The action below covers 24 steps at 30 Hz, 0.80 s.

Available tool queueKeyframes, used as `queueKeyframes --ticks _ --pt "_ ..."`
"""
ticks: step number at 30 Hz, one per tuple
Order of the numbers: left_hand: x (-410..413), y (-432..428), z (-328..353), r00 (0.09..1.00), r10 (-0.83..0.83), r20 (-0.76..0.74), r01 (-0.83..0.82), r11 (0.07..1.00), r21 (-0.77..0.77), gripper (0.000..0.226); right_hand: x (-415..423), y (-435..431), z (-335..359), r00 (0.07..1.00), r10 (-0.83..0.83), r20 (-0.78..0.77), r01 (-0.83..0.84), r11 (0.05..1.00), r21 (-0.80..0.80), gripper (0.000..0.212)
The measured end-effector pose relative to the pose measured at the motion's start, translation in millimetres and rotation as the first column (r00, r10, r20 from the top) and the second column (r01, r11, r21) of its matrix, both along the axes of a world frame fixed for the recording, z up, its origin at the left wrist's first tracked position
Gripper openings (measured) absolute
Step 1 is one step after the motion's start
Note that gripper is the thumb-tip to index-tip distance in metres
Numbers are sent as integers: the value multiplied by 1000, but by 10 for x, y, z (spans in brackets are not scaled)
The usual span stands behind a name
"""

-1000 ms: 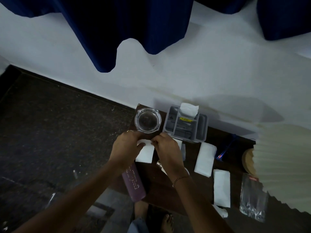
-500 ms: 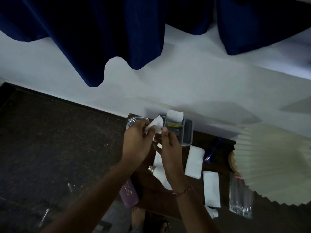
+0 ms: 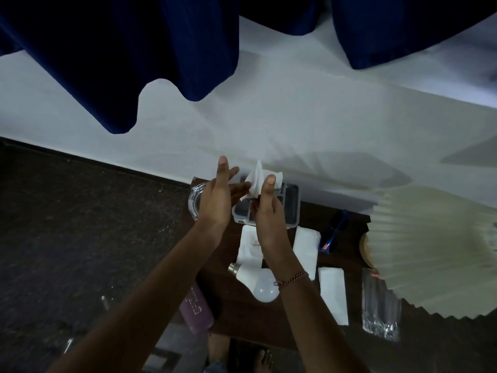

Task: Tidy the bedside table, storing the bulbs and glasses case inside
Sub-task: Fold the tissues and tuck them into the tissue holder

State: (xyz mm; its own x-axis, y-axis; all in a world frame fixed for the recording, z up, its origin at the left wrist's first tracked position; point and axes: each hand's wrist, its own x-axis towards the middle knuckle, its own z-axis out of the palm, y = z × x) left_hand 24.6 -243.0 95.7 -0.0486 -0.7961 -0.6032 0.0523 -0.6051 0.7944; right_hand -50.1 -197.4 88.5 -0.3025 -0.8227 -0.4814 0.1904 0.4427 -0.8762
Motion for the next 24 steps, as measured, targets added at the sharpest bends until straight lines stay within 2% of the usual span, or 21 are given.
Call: queueKeyframes --ticks 3,6,10,13,15,17,20,24 --pt "9 4 -52 1000 1 24 -1 1000 9 57 -3 3 -80 998 37 -53 -37 999 6 80" --pt "23 11 -130 999 -19 50 17 999 37 56 -3 22 -149 995 64 -82 -64 998 -1 70" --pt "45 71 -180 994 -54 95 50 998 47 54 -15 75 -177 995 71 -65 -74 996 -44 75" --pt "48 216 -143 984 19 176 -12 999 -42 42 -66 164 -158 999 2 -48 -5 998 -63 65" --pt "39 369 -83 964 111 242 -81 988 -133 35 -126 255 -132 995 -90 -49 87 994 -61 47" --pt "7 537 -48 956 149 254 -108 979 -171 33 -226 372 -121 977 -207 -56 204 977 -55 41" --pt "-129 759 -66 971 95 219 -75 993 -95 28 -446 610 -180 935 -351 -55 350 936 -33 45" --pt "-411 920 -197 986 -98 133 83 990 114 27 -660 917 -374 887 -448 -114 457 886 77 44"
